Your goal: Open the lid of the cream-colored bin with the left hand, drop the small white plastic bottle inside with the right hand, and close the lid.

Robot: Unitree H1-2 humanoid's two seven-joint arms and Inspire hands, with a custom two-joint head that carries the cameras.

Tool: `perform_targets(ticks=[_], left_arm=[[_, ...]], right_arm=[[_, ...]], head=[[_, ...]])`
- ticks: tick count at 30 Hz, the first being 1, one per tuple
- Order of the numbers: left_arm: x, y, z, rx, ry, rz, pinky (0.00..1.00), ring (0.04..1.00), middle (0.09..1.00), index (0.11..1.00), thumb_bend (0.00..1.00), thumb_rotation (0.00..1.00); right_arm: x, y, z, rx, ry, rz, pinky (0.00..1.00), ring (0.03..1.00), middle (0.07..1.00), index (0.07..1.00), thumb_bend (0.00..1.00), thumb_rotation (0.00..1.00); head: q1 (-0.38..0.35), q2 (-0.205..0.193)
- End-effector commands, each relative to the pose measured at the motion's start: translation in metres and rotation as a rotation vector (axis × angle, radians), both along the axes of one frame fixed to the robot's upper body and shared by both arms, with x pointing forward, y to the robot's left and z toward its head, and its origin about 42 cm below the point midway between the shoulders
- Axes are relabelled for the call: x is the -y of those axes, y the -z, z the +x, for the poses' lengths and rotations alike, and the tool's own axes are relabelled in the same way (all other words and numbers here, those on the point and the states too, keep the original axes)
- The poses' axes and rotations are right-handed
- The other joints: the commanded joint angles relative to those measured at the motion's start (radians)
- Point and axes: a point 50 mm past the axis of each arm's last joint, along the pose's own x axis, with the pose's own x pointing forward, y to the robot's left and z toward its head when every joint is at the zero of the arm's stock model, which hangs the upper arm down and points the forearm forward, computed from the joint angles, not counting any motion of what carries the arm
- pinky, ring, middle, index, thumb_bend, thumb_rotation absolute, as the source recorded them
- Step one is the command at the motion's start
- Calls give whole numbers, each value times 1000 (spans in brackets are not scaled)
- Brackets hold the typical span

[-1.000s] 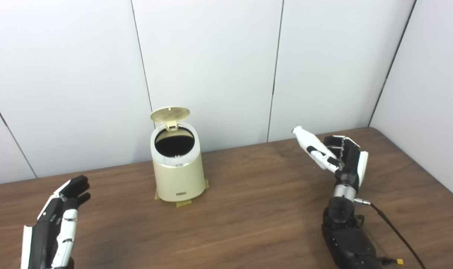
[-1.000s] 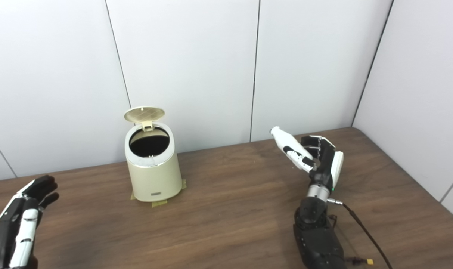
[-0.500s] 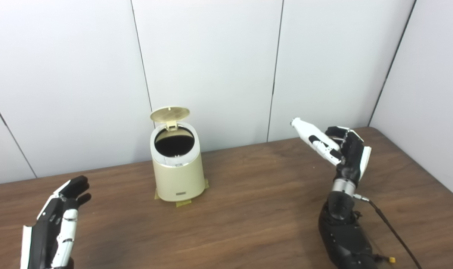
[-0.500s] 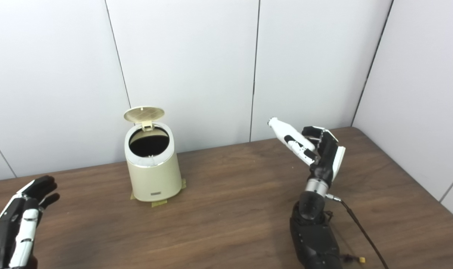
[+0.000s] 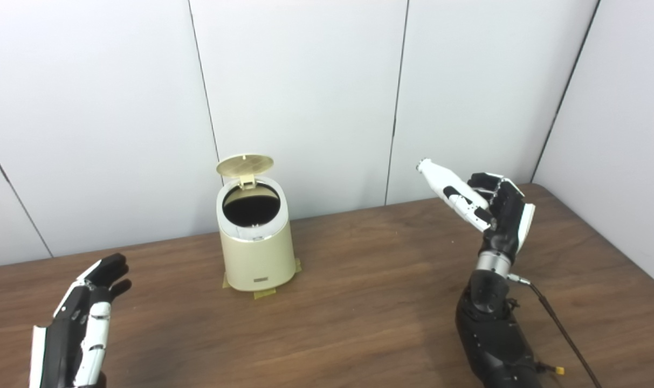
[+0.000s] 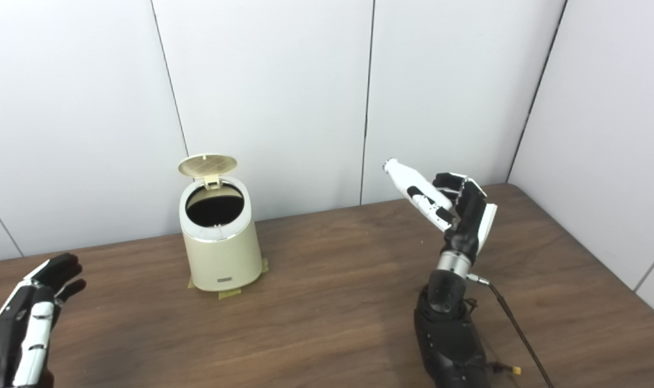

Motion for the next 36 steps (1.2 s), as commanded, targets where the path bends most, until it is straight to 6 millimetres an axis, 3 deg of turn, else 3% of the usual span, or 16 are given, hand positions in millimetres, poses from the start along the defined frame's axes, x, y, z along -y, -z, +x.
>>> perform_targets(ticks=[1, 13, 26, 36], left_arm=[[2, -18, 6, 89, 12, 20, 797, 835, 825, 793, 250, 636], [4, -17, 7, 87, 18, 28, 828, 849, 833, 800, 194, 659], [9, -13, 8, 69, 0, 21, 843, 861, 842, 811, 231, 681], [16, -11, 7, 61, -32, 46, 800, 852, 847, 826, 250, 681]], right_arm=[[-6, -36, 12, 109, -19, -27, 419, 462, 514, 462, 517, 0], [-52, -60, 13, 255, -122, 76, 366, 423, 508, 490, 515, 0], [-95, -79, 8, 351, -252, 118, 387, 431, 502, 486, 502, 0], [-123, -91, 3, 368, -304, 75, 374, 447, 497, 479, 502, 0]], head=[[0, -1], [3, -4], [20, -14], [49, -14]])
